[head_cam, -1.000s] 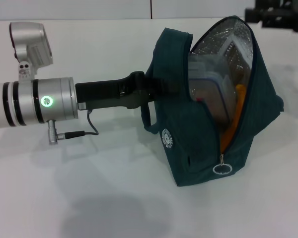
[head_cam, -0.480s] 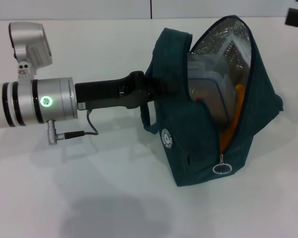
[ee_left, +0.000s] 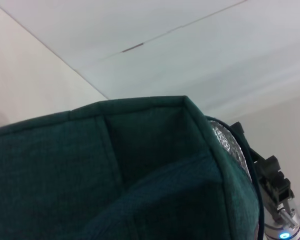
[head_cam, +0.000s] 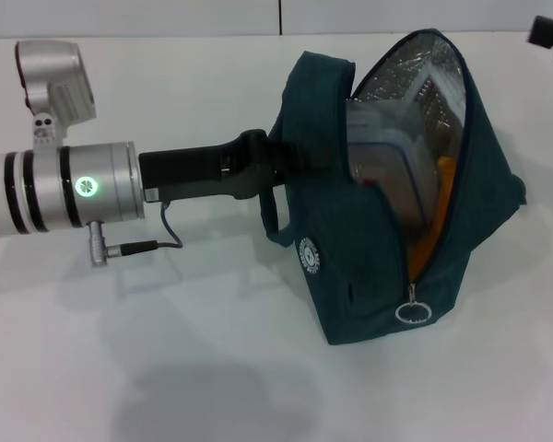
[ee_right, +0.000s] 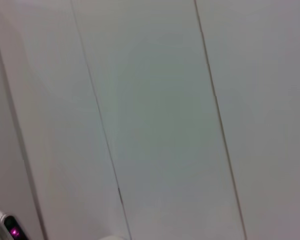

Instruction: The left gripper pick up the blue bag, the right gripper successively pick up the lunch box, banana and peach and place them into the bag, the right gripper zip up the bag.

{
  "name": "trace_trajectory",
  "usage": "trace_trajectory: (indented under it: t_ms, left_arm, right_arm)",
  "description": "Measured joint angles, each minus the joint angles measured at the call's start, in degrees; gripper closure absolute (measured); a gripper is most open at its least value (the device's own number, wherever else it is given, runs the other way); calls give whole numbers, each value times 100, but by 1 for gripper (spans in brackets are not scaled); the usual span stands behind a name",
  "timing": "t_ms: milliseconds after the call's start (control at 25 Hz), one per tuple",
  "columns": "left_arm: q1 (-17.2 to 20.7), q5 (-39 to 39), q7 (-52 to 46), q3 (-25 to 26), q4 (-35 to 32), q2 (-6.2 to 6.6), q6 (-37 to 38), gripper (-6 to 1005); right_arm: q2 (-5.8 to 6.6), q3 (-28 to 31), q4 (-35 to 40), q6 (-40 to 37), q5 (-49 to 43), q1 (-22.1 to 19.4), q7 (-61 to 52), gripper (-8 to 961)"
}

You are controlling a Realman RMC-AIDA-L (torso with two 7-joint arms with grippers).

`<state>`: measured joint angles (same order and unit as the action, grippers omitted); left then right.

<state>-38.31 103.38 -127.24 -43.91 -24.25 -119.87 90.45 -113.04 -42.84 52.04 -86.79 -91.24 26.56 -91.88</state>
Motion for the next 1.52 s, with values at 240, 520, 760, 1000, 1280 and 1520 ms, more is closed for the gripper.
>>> trace_trajectory:
  t_ms: [240,520,760,1000,1280,1520]
  left_arm:
    - [7,-23,17,-2,5,8,-37,967]
    - [0,-26,17,-1,-20,14,-38,967]
    - [4,-29,15,5,-31,18,-37,967]
    - [55,-40,15,5,-32,25,-36,967]
    - [117,-47,35,5,-42,41,-37,967]
    - [136,-47,76,4,-46,43,-100,967]
  right_arm:
    - [-62,-108,-461,188,-121,356,259,94]
    - [-167,-954,-552,765,-436,582,299,94]
    - [-224,-1468,-450,1057,-605,602,286,95]
    - [-201,-1258,42,692,-58,274,274,95]
    - [-72,-468,471,-883,187,-100,273,95]
    - [150,-406,529,-2524,55,-537,926,95]
